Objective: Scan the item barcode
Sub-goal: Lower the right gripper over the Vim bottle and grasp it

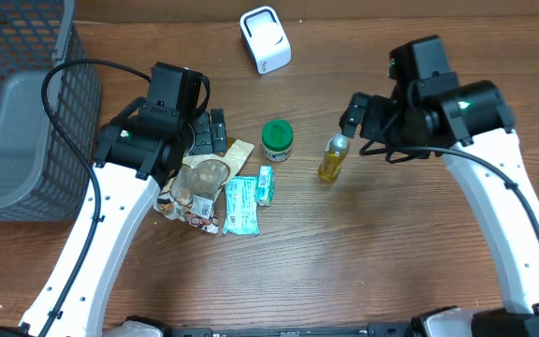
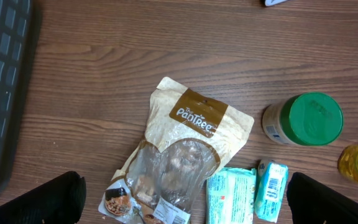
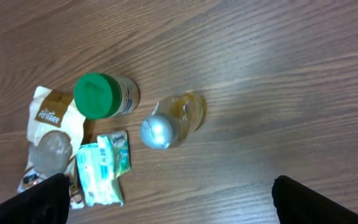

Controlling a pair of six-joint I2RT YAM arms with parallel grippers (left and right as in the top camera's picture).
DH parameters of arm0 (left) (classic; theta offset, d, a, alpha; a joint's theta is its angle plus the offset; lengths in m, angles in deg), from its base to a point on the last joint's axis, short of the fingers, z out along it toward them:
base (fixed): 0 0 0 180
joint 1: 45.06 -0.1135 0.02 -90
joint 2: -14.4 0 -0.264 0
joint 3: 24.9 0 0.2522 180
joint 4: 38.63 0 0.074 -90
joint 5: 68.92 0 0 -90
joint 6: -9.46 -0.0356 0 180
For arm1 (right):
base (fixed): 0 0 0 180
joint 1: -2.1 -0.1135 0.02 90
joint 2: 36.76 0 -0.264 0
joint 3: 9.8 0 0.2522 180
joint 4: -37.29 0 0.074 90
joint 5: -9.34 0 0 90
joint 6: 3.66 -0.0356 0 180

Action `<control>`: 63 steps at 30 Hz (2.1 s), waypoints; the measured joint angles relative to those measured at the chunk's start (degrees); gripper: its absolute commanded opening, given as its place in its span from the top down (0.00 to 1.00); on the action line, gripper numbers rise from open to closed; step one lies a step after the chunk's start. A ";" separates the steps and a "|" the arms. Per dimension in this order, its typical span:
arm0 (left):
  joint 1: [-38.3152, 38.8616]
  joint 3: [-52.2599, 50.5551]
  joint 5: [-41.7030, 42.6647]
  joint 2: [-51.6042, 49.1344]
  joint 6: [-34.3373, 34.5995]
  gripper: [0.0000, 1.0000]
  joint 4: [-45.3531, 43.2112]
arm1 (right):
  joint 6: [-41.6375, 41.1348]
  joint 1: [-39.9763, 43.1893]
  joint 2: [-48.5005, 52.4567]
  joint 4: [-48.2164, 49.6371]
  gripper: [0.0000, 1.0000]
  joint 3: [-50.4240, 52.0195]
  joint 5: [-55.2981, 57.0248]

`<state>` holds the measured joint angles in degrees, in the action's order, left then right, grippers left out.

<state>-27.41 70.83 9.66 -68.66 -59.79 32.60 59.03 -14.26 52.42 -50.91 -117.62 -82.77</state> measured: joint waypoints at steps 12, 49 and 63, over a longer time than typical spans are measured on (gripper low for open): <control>0.00 0.00 0.00 0.00 0.02 0.00 0.00 | -1.05 -1.29 1.36 1.44 0.00 0.00 2.51; 0.00 0.00 0.00 0.00 0.02 0.00 0.00 | -11.17 -3.93 17.22 6.73 0.16 2.75 2.49; 0.00 0.00 0.02 0.00 0.02 0.00 0.00 | -11.69 -3.93 17.29 9.94 0.26 5.64 2.05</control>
<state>-27.41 70.83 9.68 -68.66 -59.76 32.60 47.34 -18.20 69.71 -40.96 -111.98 -80.71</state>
